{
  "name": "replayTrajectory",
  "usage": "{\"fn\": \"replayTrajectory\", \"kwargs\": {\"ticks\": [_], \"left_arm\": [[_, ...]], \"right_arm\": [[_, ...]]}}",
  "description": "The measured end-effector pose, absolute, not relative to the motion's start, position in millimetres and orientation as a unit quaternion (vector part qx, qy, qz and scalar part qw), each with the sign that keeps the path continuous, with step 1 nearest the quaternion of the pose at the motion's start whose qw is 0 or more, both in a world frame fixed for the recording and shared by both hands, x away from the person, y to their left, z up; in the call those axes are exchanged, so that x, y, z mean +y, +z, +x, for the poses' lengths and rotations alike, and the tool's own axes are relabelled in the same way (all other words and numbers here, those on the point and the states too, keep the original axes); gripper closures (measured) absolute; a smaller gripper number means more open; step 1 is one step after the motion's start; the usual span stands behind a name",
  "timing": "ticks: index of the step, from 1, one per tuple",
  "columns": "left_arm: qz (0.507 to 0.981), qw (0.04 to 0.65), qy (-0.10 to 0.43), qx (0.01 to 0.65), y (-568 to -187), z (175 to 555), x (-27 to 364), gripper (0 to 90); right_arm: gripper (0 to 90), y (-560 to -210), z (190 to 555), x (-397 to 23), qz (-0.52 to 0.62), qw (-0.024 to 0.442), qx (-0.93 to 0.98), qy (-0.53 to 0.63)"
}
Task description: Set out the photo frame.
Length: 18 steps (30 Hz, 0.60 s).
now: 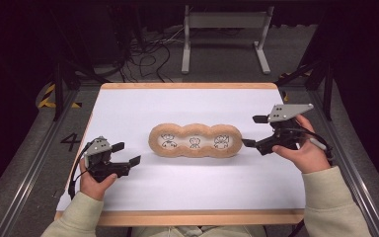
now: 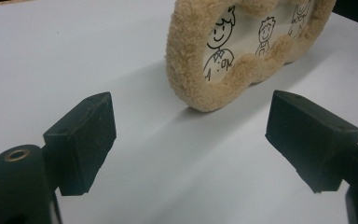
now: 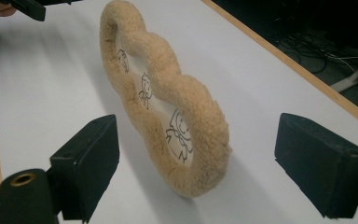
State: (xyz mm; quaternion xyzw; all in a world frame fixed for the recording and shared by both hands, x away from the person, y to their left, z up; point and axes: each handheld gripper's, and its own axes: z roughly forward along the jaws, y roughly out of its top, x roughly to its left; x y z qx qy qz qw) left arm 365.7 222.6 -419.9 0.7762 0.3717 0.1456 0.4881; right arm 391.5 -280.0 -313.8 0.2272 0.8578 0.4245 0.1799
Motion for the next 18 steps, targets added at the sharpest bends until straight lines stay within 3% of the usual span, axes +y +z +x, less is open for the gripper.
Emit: {"fn": "replayTrajectory", "kwargs": {"ticks": [18], "left_arm": [[0.768,0.489,0.156,0.384,-423.8,367.3,227.2,17.0]], "right_arm": [[14.4,-365.4,386.2,-297.2,0.286,0.180,0.840,0.425]]}}
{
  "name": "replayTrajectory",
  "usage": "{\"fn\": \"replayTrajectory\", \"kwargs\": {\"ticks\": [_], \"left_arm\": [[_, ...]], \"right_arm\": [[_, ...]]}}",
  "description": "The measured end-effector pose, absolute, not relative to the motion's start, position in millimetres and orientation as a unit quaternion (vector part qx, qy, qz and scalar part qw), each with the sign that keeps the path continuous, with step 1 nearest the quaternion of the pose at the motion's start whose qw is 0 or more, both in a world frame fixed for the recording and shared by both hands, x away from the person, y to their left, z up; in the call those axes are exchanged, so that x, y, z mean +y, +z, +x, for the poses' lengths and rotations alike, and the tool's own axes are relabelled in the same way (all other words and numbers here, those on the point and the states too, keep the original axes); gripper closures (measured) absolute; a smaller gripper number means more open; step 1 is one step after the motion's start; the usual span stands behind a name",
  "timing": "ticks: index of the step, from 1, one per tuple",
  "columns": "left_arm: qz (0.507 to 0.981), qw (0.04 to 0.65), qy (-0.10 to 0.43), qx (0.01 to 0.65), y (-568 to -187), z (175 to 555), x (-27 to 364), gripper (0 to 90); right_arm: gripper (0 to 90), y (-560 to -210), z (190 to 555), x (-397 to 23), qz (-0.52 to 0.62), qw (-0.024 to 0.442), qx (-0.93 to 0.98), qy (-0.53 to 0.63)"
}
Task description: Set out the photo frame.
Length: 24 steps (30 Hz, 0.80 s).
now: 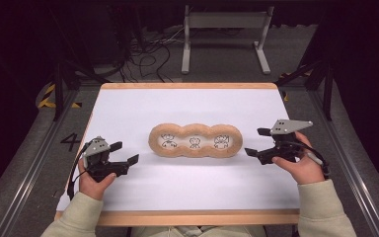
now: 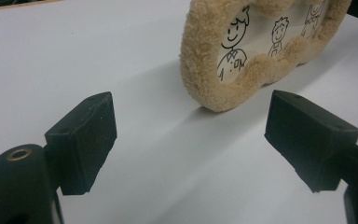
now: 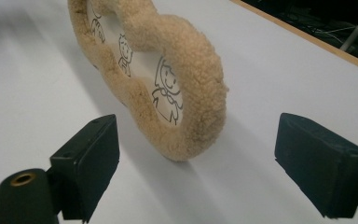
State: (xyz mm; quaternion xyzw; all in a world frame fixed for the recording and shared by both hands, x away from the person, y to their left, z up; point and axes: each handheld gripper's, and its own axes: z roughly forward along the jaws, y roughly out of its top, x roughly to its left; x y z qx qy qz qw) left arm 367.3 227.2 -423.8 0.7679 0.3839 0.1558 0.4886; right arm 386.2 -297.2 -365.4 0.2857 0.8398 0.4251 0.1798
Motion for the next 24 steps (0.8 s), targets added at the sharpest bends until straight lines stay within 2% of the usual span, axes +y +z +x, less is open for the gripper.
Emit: {"fn": "replayTrajectory", "kwargs": {"ticks": [12,19,24], "left_arm": [[0.767,0.480,0.154,0.397,-427.6,370.1,228.1,17.5],[0.776,0.464,0.150,0.401,-430.5,372.3,224.5,17.5],[0.775,0.464,0.142,0.405,-431.6,372.7,224.3,17.5]], "right_arm": [[15.2,-400.1,379.1,-306.4,0.359,0.183,0.802,0.442],[15.6,-427.1,381.0,-310.5,0.406,0.149,0.801,0.415],[15.6,-436.3,384.1,-312.9,0.437,0.154,0.793,0.395]]}}
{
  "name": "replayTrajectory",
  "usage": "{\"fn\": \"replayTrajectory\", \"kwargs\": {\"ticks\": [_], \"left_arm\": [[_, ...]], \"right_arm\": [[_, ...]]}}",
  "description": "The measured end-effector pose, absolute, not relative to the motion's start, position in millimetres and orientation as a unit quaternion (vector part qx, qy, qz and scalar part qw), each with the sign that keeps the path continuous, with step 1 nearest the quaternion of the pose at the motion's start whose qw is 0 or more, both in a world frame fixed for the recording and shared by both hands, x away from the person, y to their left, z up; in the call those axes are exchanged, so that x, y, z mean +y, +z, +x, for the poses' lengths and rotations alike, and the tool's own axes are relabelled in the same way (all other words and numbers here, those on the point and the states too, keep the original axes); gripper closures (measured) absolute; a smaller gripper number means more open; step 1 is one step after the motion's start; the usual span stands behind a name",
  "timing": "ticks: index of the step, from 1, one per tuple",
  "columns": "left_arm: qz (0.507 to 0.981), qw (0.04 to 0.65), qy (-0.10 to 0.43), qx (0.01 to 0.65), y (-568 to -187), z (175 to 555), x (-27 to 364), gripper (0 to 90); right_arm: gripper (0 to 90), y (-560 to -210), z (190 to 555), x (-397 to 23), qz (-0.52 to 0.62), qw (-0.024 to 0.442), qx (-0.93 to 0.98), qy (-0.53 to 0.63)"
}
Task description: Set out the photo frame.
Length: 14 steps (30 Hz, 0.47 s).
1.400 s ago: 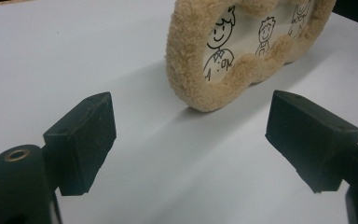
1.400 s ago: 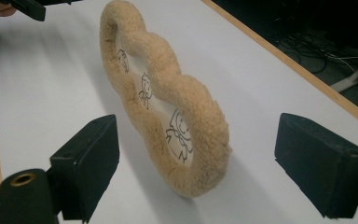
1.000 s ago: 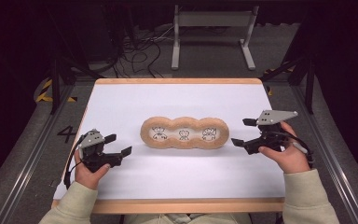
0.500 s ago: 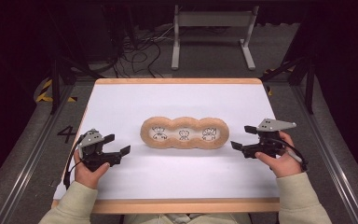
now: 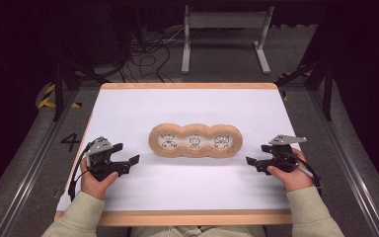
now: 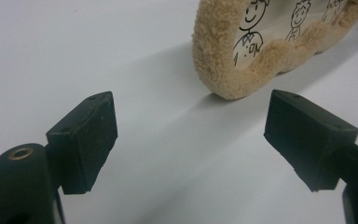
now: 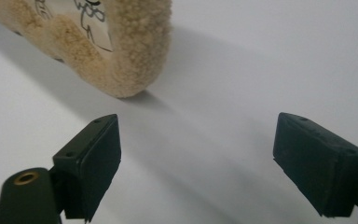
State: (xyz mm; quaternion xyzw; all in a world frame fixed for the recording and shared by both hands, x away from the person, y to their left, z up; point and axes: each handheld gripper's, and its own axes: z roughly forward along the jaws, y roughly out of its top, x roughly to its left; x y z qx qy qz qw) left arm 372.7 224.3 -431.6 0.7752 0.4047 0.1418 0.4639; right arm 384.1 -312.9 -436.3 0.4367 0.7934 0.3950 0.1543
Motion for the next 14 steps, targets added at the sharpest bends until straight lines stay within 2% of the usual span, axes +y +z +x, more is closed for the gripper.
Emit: {"fn": "replayTrajectory", "kwargs": {"ticks": [6,14], "left_arm": [[0.775,0.464,0.135,0.408,-433.3,374.3,224.6,17.4],[0.778,0.451,0.135,0.417,-435.3,376.6,224.0,17.4]], "right_arm": [[15.5,-437.2,384.8,-314.7,0.436,0.175,0.793,0.389],[15.5,-437.5,384.8,-313.1,0.434,0.168,0.802,0.375]]}}
